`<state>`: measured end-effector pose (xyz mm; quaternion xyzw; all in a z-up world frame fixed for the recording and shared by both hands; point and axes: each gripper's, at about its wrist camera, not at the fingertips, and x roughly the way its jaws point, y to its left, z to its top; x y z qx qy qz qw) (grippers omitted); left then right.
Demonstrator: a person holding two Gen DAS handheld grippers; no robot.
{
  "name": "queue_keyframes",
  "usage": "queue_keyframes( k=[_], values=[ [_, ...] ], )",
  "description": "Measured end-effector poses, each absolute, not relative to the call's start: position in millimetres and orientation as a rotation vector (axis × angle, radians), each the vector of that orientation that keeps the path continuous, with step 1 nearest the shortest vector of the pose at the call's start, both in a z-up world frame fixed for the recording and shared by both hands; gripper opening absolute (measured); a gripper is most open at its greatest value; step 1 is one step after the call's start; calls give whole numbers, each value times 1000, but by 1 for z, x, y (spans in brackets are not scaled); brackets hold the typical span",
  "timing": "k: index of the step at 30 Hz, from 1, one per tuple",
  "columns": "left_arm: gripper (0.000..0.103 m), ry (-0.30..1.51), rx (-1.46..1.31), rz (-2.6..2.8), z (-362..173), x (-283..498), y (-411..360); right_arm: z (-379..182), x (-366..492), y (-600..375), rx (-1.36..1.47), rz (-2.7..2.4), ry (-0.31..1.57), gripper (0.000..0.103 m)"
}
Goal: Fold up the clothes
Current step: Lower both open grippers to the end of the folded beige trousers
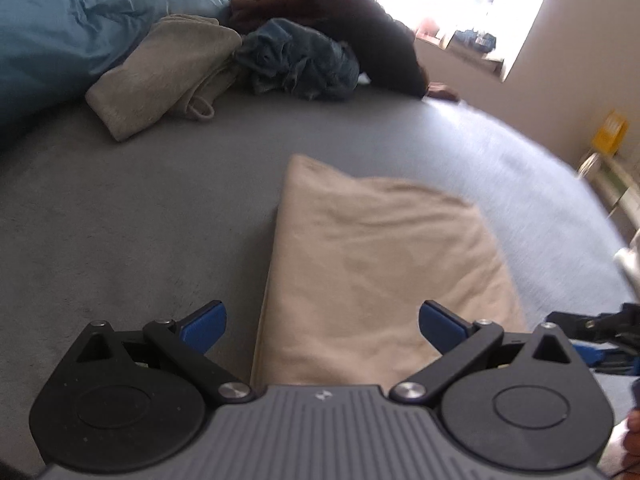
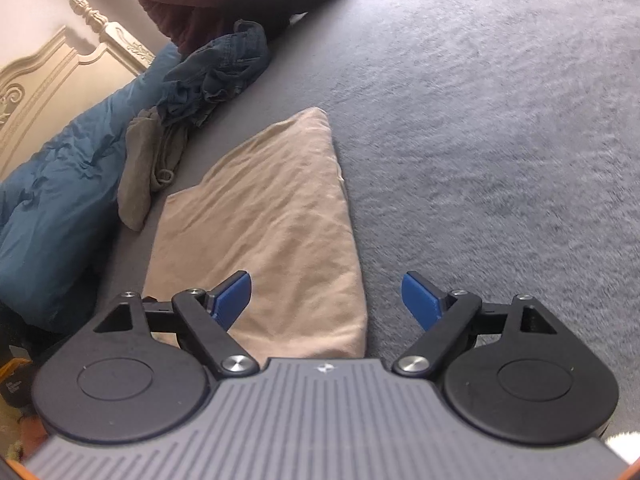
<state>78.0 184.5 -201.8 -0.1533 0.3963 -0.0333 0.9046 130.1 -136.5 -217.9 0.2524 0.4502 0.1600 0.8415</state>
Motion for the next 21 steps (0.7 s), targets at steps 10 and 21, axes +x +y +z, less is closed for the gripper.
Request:
queue_keyframes(
  k=[10,21],
  values=[
    [93,890,-579,-188,-230,102,219,-226,197,-134,593,425,1038,83],
    [92,904,-634,-312,-253,135,217,-264,239,-145,870,517,1044,83]
  ],
)
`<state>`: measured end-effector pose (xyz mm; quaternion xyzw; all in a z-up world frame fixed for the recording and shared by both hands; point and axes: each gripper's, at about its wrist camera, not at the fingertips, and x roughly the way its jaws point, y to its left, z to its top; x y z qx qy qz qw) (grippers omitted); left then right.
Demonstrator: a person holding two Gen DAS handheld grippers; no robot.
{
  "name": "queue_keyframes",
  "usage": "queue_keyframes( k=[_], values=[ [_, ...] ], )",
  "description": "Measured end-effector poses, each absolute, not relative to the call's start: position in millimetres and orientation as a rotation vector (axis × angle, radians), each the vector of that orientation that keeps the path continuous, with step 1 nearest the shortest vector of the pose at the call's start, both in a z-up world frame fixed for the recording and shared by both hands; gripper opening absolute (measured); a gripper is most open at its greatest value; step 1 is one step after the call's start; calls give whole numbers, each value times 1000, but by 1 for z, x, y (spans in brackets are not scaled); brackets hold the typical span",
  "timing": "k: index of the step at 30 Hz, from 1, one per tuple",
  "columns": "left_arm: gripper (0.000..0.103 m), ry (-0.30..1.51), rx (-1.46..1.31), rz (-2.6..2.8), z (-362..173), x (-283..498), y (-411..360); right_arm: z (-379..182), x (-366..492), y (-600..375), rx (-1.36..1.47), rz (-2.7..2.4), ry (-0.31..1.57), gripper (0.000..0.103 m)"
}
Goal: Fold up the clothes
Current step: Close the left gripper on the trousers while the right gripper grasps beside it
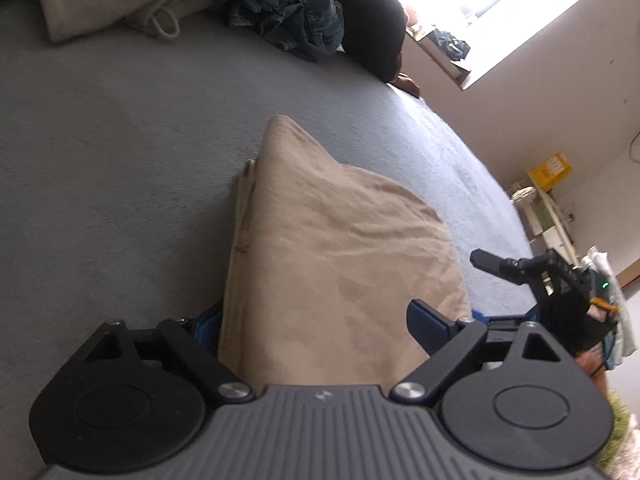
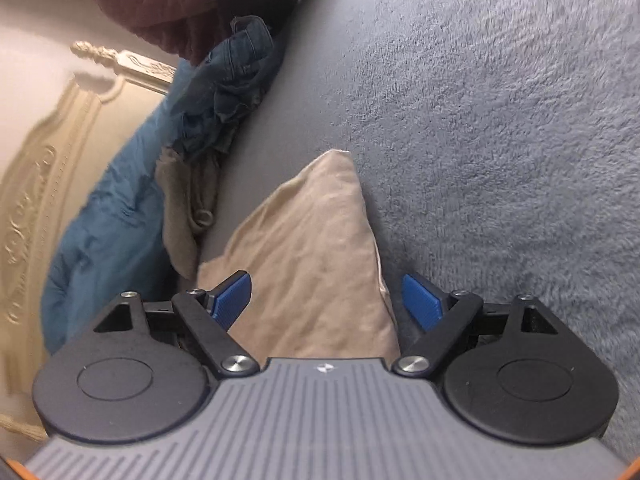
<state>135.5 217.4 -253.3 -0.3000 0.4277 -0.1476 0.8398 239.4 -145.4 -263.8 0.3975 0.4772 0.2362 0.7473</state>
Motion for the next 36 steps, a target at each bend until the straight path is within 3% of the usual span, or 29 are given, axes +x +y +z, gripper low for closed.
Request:
queue_keyframes(
  k=[13,20,22,24,30,36],
  values=[
    [95,962,-940,-511,-286,141,254,-280,212,-150,972,729,1221,78],
    [99,962,-940,-588,-296,166,243,-290,244,-133,1055,769,1159,73],
    [98,958,-930,-609,-294,163,243,-287,241,-130,1018,782,1151,69],
    [95,954,-945,-637,-294,156,246,-287,233,-135,1021,786,1169,57],
    [93,995,-958,-711,-303,160,246,-300,221,-134,1027,780,1217,33],
    [92,1013,-1029,-715,-303,163,249,-297,226,-116,989,762,1216,26]
  ],
)
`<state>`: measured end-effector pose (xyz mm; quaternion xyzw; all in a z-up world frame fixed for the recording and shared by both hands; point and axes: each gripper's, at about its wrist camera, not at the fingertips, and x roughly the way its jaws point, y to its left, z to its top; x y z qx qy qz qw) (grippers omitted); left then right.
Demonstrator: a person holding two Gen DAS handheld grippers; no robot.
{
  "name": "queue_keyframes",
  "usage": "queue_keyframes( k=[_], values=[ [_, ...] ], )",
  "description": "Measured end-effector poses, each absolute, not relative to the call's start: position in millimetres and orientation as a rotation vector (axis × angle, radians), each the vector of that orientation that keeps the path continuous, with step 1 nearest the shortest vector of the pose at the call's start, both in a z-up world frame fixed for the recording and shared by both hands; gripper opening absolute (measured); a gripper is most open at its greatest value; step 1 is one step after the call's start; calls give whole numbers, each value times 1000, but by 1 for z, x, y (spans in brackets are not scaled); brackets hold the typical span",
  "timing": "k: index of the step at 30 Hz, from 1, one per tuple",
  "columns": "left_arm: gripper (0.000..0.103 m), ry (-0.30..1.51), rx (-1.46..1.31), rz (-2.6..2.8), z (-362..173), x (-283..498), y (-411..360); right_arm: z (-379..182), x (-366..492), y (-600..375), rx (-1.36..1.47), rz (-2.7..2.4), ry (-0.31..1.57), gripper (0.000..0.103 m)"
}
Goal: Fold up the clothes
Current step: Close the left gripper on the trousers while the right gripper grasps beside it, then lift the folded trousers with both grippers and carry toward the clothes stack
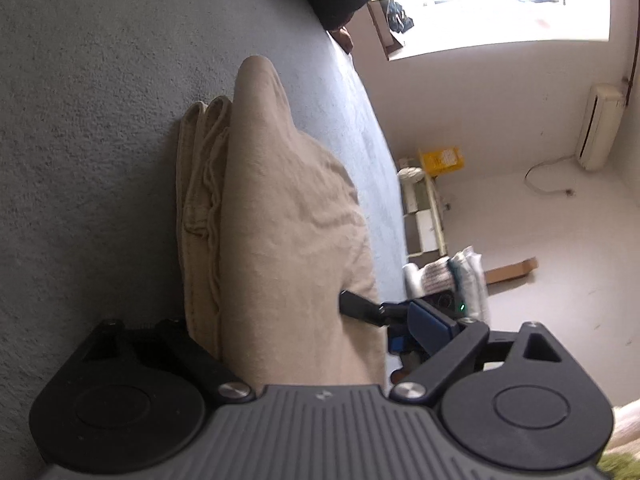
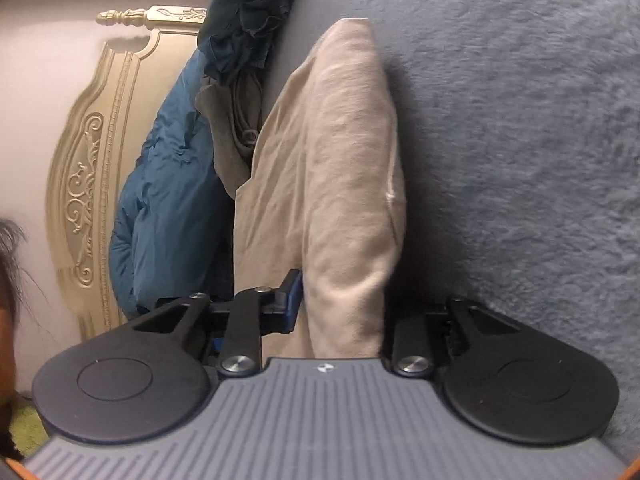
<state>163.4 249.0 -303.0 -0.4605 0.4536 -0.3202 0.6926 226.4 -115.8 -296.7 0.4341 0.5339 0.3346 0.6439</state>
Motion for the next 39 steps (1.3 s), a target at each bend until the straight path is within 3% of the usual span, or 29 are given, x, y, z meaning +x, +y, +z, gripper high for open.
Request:
queue_keyframes(
  k=[10,16,26,33,39],
  values=[
    [91,974,-1034,-731,-280,154,243,-265,203,-112,914,657,1163,20],
    [90,926,-929,-790,-237,148,218,-229,182,-126,883,626,1089,18],
    [90,768,-745,-1074,-101,133,135,-69,109,-197,684,549,822,18],
    [89,760,-587,-1338,17,116,18,69,13,-292,511,399,611,17],
    [89,765,-416,-1494,99,84,-113,134,-70,-385,427,221,487,17]
  ],
)
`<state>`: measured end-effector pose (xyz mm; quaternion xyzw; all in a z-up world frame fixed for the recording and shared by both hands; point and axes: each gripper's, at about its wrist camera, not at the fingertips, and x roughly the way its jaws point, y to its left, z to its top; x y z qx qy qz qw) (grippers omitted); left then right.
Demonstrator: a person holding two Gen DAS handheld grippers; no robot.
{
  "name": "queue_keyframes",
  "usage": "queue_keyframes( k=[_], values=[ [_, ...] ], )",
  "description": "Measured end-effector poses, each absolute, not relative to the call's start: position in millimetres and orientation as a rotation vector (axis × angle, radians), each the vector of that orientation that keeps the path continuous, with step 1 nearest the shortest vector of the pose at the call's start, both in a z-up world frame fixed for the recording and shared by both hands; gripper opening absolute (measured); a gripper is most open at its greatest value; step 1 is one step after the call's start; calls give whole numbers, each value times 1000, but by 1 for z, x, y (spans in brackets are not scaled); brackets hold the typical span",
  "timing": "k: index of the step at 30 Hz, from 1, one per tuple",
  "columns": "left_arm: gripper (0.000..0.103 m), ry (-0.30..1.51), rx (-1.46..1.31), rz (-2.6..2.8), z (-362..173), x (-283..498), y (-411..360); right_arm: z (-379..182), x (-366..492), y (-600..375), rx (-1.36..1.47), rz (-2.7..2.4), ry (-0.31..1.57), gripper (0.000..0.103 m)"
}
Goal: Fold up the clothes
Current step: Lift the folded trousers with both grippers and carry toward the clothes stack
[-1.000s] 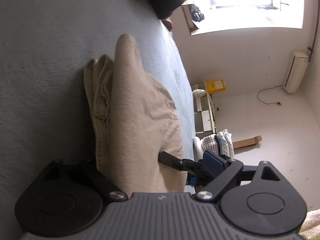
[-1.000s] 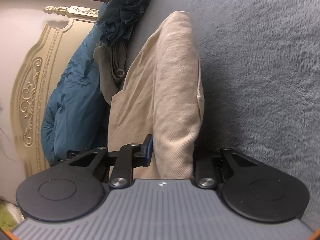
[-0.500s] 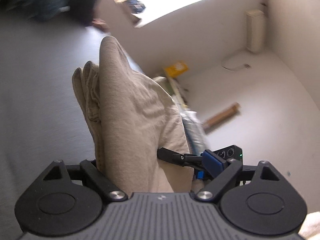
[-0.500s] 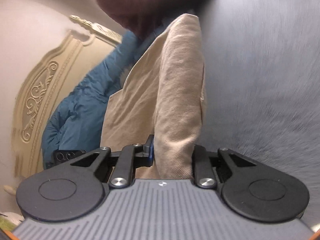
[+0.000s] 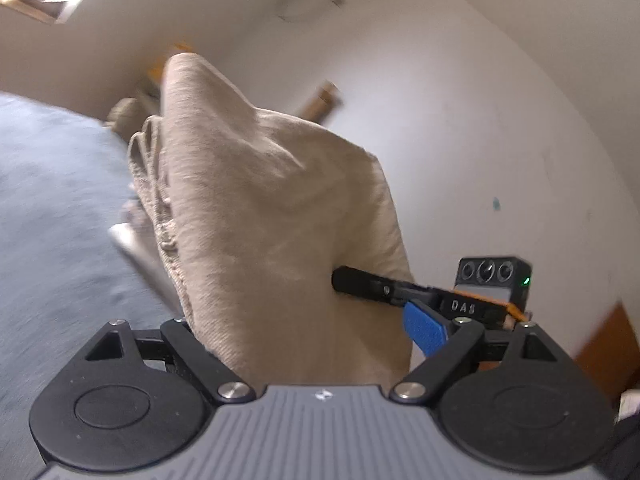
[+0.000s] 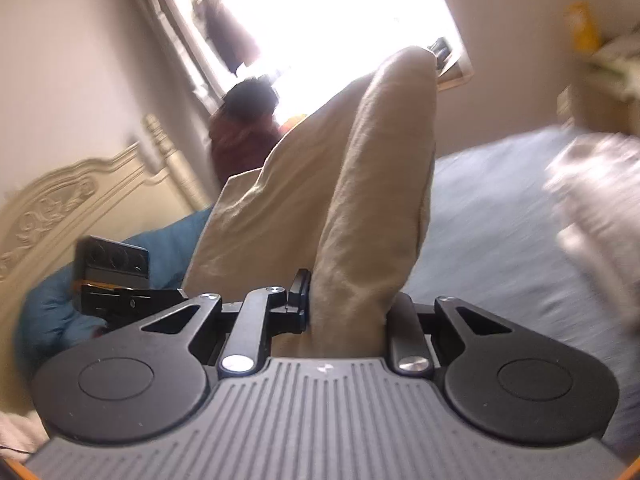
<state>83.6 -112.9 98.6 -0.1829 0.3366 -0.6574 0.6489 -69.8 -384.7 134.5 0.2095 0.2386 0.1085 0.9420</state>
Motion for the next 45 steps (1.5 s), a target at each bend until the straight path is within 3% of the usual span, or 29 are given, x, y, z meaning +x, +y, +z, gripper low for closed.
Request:
queue_keyframes(
  k=[4,8,18,30,45],
  values=[
    [89,795,-312,-1547,122,52,-202,162,-118,-448,403,104,438,17],
    [89,873,-195,-1530,111,15,-282,144,-153,-515,434,-9,478,18],
    [83,1138,-186,-1387,-12,-42,-413,13,-169,-637,532,-77,677,17],
    [83,1203,-332,-1261,-174,-92,-456,-128,-152,-689,520,-95,896,17],
    [85,1318,-421,-1225,-238,-51,-471,-167,-122,-708,410,40,941,20]
  ],
)
